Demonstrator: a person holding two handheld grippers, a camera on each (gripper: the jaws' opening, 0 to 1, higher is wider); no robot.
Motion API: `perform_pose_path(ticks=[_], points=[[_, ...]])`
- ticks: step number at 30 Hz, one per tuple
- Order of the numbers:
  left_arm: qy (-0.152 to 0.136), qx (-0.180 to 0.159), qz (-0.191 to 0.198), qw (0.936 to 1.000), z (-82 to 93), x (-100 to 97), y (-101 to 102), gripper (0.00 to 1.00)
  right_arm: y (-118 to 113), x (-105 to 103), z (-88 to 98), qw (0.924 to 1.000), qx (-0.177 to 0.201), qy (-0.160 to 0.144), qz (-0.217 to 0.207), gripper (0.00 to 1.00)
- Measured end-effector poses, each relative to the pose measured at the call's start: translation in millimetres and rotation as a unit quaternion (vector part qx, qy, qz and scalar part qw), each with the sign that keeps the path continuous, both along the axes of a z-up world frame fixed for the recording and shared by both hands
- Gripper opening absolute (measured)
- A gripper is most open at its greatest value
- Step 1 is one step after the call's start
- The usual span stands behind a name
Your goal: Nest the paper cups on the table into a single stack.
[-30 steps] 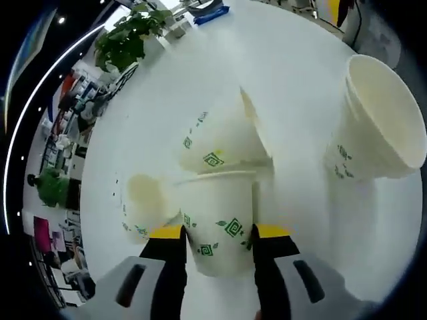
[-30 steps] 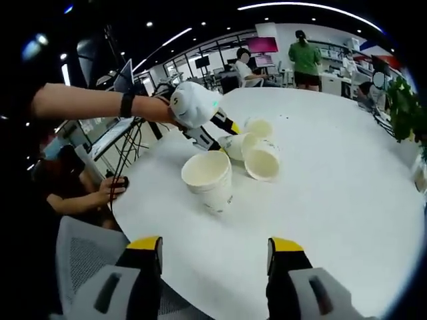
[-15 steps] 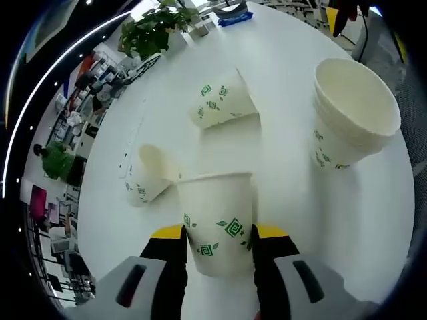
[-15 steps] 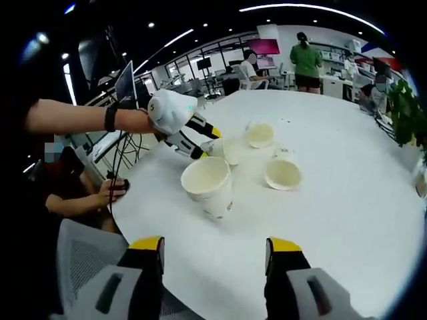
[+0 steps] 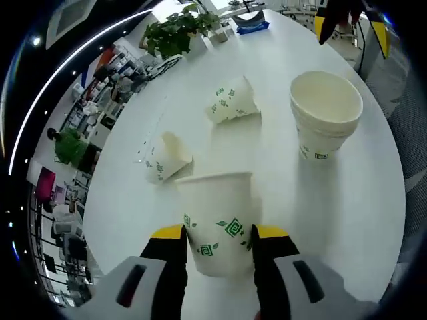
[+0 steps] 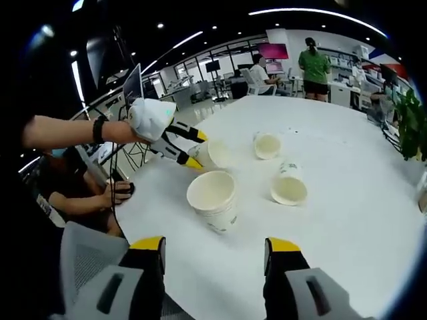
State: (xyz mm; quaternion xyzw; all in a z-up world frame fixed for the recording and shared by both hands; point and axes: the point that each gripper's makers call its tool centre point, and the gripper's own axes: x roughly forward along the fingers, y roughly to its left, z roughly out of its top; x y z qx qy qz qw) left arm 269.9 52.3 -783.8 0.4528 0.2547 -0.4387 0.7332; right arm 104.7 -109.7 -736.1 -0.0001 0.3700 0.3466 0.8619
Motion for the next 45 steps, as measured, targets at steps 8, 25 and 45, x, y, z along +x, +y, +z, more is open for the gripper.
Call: perform_pose_path(ticks=[8, 25, 45], points=[[-0.006, -0.012, 0.014, 0.9998, 9.8, -7.6, 2, 0.36, 9, 11, 5.4, 0.9999, 0.0, -0.006, 0.013, 0.57], [-0.004, -0.079, 0.024, 0.9966, 42.6, -27.7, -7, 0.37, 44, 49, 42.2, 0.9979, 0.032, -0.032, 0.045, 0.53], [-0.025, -0.1, -0.011, 0.9946, 66.9, -58.1, -33, 0.36, 88, 70, 57.5, 0.9943, 0.071, -0.022, 0.076, 0.47]])
